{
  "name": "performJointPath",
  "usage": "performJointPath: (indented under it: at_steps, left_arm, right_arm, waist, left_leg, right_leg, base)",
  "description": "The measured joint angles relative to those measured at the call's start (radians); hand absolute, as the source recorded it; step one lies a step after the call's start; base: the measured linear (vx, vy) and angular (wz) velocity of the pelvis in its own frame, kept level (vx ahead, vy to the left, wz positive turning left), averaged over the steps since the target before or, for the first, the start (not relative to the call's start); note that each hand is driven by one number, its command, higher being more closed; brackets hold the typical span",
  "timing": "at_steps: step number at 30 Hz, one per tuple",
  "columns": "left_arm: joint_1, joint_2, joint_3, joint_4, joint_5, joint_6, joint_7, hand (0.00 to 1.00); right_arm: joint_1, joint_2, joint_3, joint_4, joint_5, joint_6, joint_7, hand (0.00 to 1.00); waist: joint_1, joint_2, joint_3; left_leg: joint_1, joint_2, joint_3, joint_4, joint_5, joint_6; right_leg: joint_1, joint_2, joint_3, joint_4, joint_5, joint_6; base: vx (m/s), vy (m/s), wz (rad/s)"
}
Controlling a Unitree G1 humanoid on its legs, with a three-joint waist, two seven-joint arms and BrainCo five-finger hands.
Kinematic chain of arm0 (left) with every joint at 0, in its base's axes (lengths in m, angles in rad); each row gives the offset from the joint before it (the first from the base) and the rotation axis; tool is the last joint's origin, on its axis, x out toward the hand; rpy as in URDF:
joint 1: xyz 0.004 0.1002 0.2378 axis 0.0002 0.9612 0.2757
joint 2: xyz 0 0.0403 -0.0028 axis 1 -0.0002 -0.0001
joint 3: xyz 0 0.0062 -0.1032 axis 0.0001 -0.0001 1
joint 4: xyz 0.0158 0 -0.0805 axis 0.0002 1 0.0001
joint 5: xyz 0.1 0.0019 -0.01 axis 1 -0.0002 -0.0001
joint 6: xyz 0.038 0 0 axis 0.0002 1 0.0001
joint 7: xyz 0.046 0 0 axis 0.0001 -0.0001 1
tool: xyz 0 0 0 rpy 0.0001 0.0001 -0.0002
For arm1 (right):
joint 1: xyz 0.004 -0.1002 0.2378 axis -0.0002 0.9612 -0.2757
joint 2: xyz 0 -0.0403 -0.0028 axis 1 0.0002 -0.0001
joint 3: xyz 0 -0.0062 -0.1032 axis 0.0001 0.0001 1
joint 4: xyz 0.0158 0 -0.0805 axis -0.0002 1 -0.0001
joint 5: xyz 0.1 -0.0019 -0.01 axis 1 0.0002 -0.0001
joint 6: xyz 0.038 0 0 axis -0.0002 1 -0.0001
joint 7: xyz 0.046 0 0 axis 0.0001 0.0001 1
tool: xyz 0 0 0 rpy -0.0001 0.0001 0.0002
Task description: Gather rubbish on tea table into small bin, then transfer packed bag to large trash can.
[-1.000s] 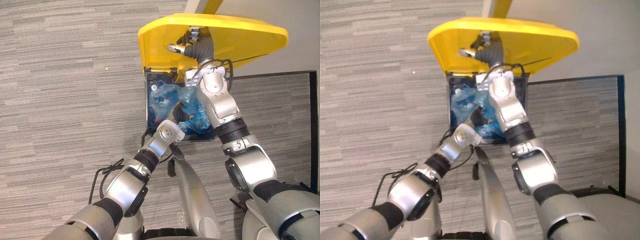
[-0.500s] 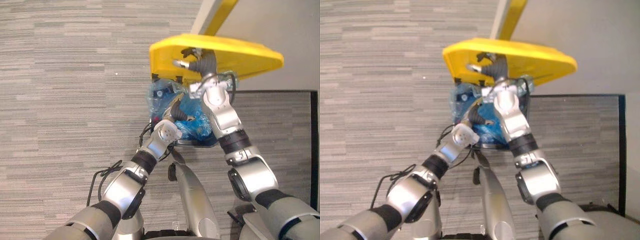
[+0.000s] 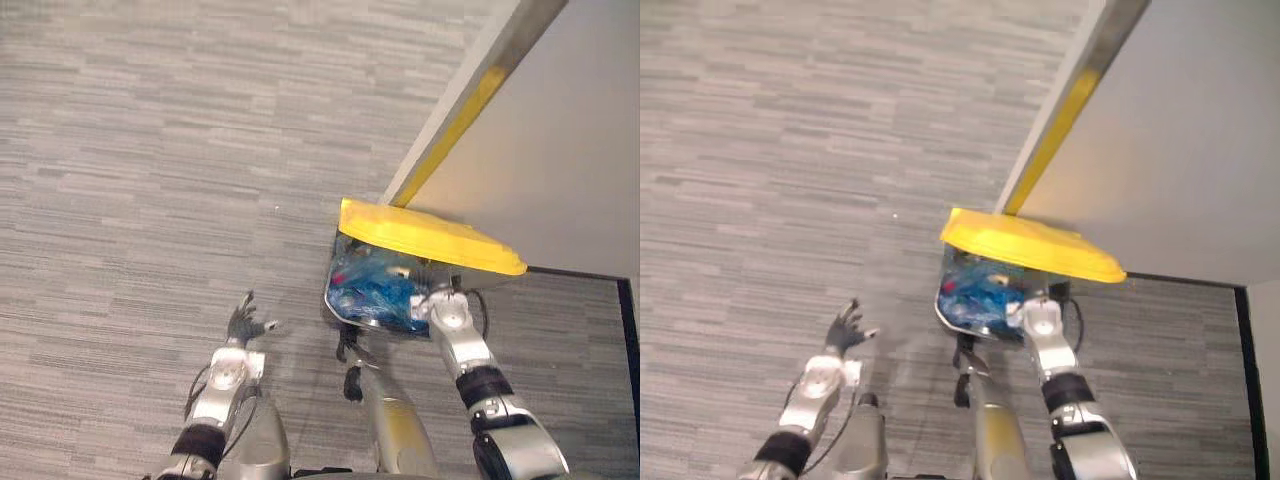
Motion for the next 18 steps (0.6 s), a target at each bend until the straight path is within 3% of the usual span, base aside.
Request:
performJointPath:
  at_steps: [1, 2, 3, 4, 5, 6, 8, 9, 10, 11, 12, 13, 14, 15, 17, 18]
  left_arm:
    - [0.001, 0.0, 0.004, 0.02, 0.0, 0.001, -0.002, 0.0]
    - [0.009, 0.0, 0.025, 0.069, 0.001, 0.007, -0.004, 0.0]
    - [0.028, -0.015, 0.052, 0.111, 0.005, 0.009, -0.003, 0.0]
    - [0.035, -0.015, 0.064, 0.122, 0.009, 0.009, -0.003, 0.0]
    - [0.047, -0.015, 0.099, 0.172, 0.012, 0.018, 0.001, 0.0]
    - [0.064, -0.015, 0.122, 0.194, 0.011, 0.035, 0.003, 0.0]
    - [0.087, -0.016, 0.146, 0.189, 0.011, 0.04, 0.009, 0.0]
    - [0.084, -0.026, 0.166, 0.186, 0.012, 0.043, 0.011, 0.0]
    - [0.078, -0.059, 0.19, 0.187, 0.016, 0.054, 0.012, 0.0]
    - [0.079, -0.084, 0.199, 0.188, 0.021, 0.055, 0.014, 0.0]
    - [0.079, -0.105, 0.212, 0.189, 0.025, 0.056, 0.015, 0.0]
    - [0.075, -0.154, 0.247, 0.185, 0.034, 0.055, 0.017, 0.0]
    - [0.066, -0.151, 0.248, 0.187, 0.033, 0.052, 0.019, 0.0]
    - [0.065, -0.154, 0.244, 0.193, 0.033, 0.053, 0.018, 0.0]
    - [0.076, -0.175, 0.243, 0.23, 0.031, 0.056, 0.018, 0.0]
    - [0.076, -0.176, 0.242, 0.235, 0.031, 0.057, 0.018, 0.0]
  right_arm:
    - [0.013, 0.004, 0.0, 0.002, -0.003, 0.0, 0.003, 0.0]
    - [0.066, 0.014, 0.009, 0.012, -0.023, 0.0, 0.015, 0.0]
    - [0.091, 0.021, 0.02, 0.035, -0.038, 0.0, 0.029, 0.0]
    - [0.101, 0.025, 0.024, 0.041, -0.04, 0.0, 0.033, 0.0]
    - [0.144, 0.046, 0.024, 0.085, -0.061, -0.006, 0.045, 0.0]
    - [0.207, 0.069, 0.004, 0.129, -0.076, -0.008, 0.049, 0.0]
    - [0.296, 0.109, -0.038, 0.193, -0.079, -0.002, 0.05, 0.0]
    - [0.327, 0.124, -0.069, 0.229, -0.087, 0.002, 0.051, 0.0]
    - [0.342, 0.129, -0.11, 0.242, -0.089, 0.002, 0.046, 0.0]
    - [0.345, 0.127, -0.125, 0.253, -0.091, 0.002, 0.04, 0.0]
    - [0.339, 0.118, -0.137, 0.262, -0.094, 0.002, 0.038, 0.0]
    - [0.335, 0.119, -0.178, 0.27, -0.095, 0.003, 0.028, 0.0]
    - [0.35, 0.139, -0.193, 0.311, -0.095, 0.01, 0.021, 0.0]
    - [0.358, 0.14, -0.197, 0.324, -0.095, 0.014, 0.022, 0.0]
    - [0.36, 0.137, -0.229, 0.365, -0.075, 0.018, 0.012, 0.0]
    - [0.36, 0.137, -0.234, 0.371, -0.074, 0.019, 0.011, 0.0]
  waist:
    - [0.0, 0.0, 0.0]
    - [-0.002, -0.009, -0.005]
    - [-0.005, 0.013, -0.009]
    - [-0.004, 0.022, -0.01]
    - [-0.015, 0.009, -0.021]
    - [-0.015, 0.006, -0.038]
    - [-0.014, -0.019, -0.08]
    - [-0.014, -0.031, -0.092]
    - [-0.018, -0.002, -0.12]
    - [-0.008, 0.014, -0.148]
    - [0.003, 0.03, -0.156]
    - [-0.01, 0.024, -0.168]
    - [-0.015, -0.01, -0.19]
    - [-0.015, -0.001, -0.196]
    - [-0.016, 0.035, -0.259]
    - [-0.016, 0.034, -0.262]
  left_leg:
    - [0.002, -0.005, 0.001, 0.009, -0.002, 0.0]
    - [-0.001, -0.024, 0.008, 0.04, -0.004, 0.0]
    - [-0.008, 0.009, 0.014, 0.04, 0.001, 0.009]
    - [-0.011, 0.017, 0.022, 0.038, 0.005, 0.005]
    - [-0.004, 0.03, 0.029, 0.021, 0.031, -0.006]
    - [0.007, 0.032, 0.028, -0.016, 0.056, -0.011]
    - [0.022, 0.03, 0.028, -0.054, 0.075, -0.02]
    - [0.011, 0.032, 0.033, -0.051, 0.072, -0.024]
    - [-0.015, 0.047, 0.035, -0.046, 0.073, -0.023]
    - [-0.03, 0.052, 0.052, -0.055, 0.08, -0.008]
    - [-0.033, 0.067, 0.071, -0.068, 0.09, 0.012]
    - [-0.016, 0.07, 0.119, -0.111, 0.128, -0.023]
    - [0.011, 0.033, 0.127, -0.141, 0.142, -0.037]
    - [0.014, 0.038, 0.126, -0.149, 0.146, -0.03]
    - [0.027, 0.064, 0.14, -0.215, 0.172, 0.015]
    - [0.031, 0.063, 0.143, -0.23, 0.178, 0.023]
  right_leg:
    - [0.006, -0.005, 0.002, 0.0, 0.002, 0.004]
    - [0.009, -0.023, 0.008, 0.004, -0.015, 0.032]
    - [-0.014, -0.023, -0.003, 0.07, -0.087, 0.083]
    - [-0.041, -0.021, 0.001, 0.144, -0.093, 0.038]
    - [-0.096, -0.029, 0.026, 0.464, -0.137, -0.042]
    - [-0.083, -0.043, 0.039, 0.648, -0.195, -0.043]
    - [0.0, -0.067, 0.069, 0.769, -0.286, -0.016]
    - [0.044, -0.05, 0.073, 0.692, -0.343, 0.022]
    - [0.087, -0.009, 0.061, 0.536, -0.377, 0.052]
    - [0.126, 0.012, 0.057, 0.411, -0.404, 0.009]
    - [0.129, 0.027, 0.053, 0.375, -0.38, -0.036]
    - [0.115, -0.029, 0.04, 0.51, -0.413, -0.052]
    - [0.168, -0.047, 0.08, 0.441, -0.468, -0.01]
    - [0.179, -0.04, 0.078, 0.418, -0.457, -0.01]
    - [0.213, 0.009, 0.086, 0.268, -0.372, -0.023]
    - [0.215, 0.011, 0.088, 0.252, -0.363, -0.022]
  base:
    - [-0.2, 0.141, -0.06]
    - [-0.24, 0.096, -0.18]
    - [-0.2, 0.068, -0.24]
    - [-0.22, 0.03, -0.27]
    - [-0.16, 0.0, -0.05]
    - [-0.17, -0.027, 0.06]
    - [0.0, -0.143, 0.1]
    - [-0.05, -0.193, -0.18]
    - [-0.08, -0.134, -0.52]
    - [-0.06, -0.076, -0.64]
    - [-0.01, -0.032, -0.73]
    - [0.02, -0.071, -0.49]
    - [0.0, -0.054, -0.28]
    - [0.01, -0.051, -0.3]
    - [-0.01, 0.015, -0.34]
    - [0.01, 0.021, -0.11]
